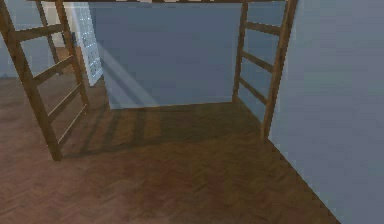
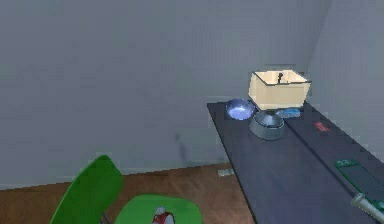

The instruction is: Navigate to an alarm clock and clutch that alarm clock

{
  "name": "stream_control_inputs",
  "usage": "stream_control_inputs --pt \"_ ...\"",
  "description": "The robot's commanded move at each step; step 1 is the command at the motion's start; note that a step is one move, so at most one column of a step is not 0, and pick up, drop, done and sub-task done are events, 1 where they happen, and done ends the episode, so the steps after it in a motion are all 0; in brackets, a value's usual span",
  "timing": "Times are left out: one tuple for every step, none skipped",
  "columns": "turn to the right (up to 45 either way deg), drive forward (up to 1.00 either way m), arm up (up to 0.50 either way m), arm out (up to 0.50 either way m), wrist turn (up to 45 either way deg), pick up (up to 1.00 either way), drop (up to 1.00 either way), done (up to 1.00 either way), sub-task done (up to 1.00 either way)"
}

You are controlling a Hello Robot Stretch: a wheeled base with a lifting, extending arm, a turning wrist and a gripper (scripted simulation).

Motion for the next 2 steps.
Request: stream_control_inputs --pt "0.0 0.0 0.0 0.0 45.0 0.0 0.0 0.0 0.0" --pt "0.0 0.0 0.0 0.0 45.0 0.0 0.0 0.0 0.0"
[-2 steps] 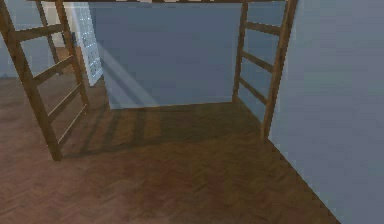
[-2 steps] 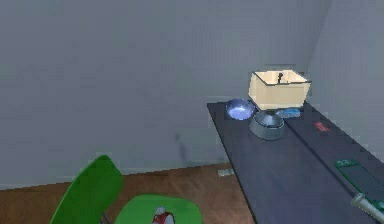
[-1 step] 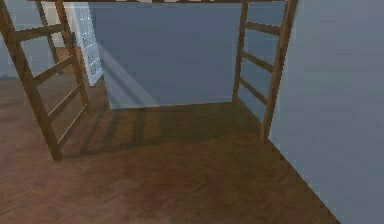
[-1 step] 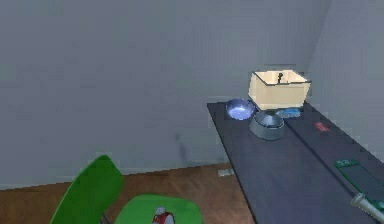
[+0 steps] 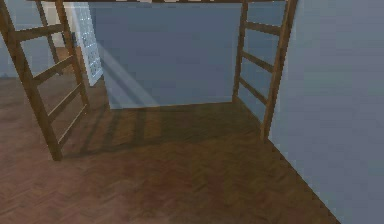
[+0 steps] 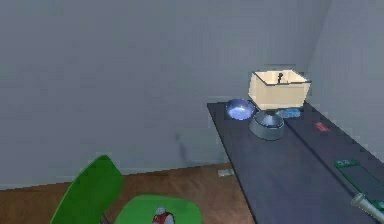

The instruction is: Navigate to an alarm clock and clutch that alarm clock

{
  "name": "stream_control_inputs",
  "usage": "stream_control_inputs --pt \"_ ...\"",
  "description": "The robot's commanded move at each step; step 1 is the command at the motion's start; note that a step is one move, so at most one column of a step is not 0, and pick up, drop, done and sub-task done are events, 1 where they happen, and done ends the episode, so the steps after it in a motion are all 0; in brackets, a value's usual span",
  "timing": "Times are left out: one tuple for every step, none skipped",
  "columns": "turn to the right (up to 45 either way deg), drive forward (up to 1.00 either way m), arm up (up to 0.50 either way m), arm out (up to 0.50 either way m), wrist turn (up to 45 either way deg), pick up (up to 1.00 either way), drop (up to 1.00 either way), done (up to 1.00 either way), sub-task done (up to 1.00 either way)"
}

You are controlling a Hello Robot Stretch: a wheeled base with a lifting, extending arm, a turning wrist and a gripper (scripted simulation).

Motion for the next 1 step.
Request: stream_control_inputs --pt "0.0 0.0 0.0 0.0 45.0 0.0 0.0 0.0 0.0"
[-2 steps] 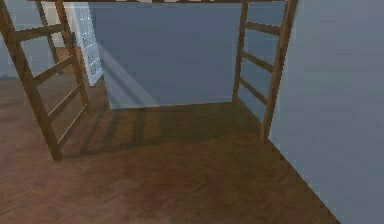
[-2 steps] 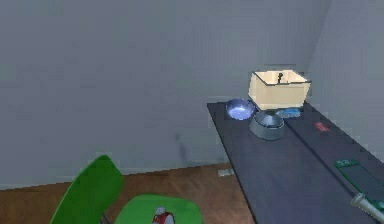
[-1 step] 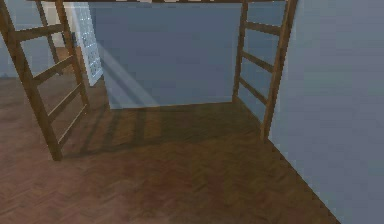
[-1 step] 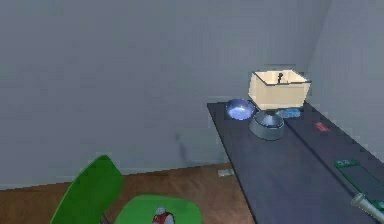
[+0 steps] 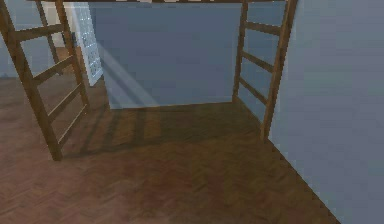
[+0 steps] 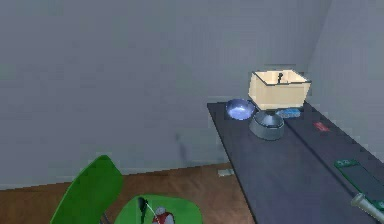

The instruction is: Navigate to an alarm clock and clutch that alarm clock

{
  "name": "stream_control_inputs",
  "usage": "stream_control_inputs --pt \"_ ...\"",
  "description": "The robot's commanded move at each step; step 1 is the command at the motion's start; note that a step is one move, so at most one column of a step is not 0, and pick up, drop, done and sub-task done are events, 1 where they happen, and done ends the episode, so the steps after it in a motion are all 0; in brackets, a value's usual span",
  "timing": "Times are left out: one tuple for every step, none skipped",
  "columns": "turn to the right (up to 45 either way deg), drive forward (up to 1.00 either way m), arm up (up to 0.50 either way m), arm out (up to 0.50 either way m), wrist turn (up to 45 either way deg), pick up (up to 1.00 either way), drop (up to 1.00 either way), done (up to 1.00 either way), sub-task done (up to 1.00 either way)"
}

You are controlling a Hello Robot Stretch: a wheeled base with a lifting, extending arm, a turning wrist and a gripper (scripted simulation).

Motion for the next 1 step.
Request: stream_control_inputs --pt "0.0 0.0 0.0 0.0 27.0 0.0 0.0 0.0 0.0"
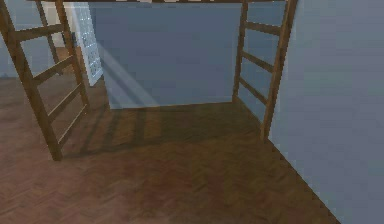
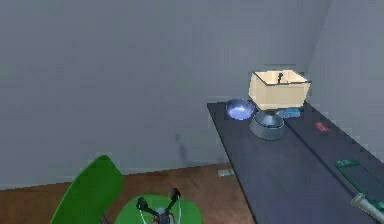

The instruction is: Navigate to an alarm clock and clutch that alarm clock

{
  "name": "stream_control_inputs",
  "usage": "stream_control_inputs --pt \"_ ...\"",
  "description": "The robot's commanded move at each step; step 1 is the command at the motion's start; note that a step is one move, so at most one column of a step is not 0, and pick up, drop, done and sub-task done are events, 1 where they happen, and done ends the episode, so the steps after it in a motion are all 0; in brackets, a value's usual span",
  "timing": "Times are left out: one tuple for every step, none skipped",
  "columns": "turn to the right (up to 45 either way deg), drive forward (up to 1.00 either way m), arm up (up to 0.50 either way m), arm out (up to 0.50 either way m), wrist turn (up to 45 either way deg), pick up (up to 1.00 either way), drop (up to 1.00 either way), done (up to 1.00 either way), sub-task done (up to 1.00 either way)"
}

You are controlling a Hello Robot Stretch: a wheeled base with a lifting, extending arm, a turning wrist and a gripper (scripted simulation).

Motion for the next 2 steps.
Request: stream_control_inputs --pt "0.0 0.0 -0.3 0.0 0.0 0.0 0.0 0.0 0.0" --pt "0.0 0.0 0.0 0.0 0.0 1.0 0.0 0.0 0.0"
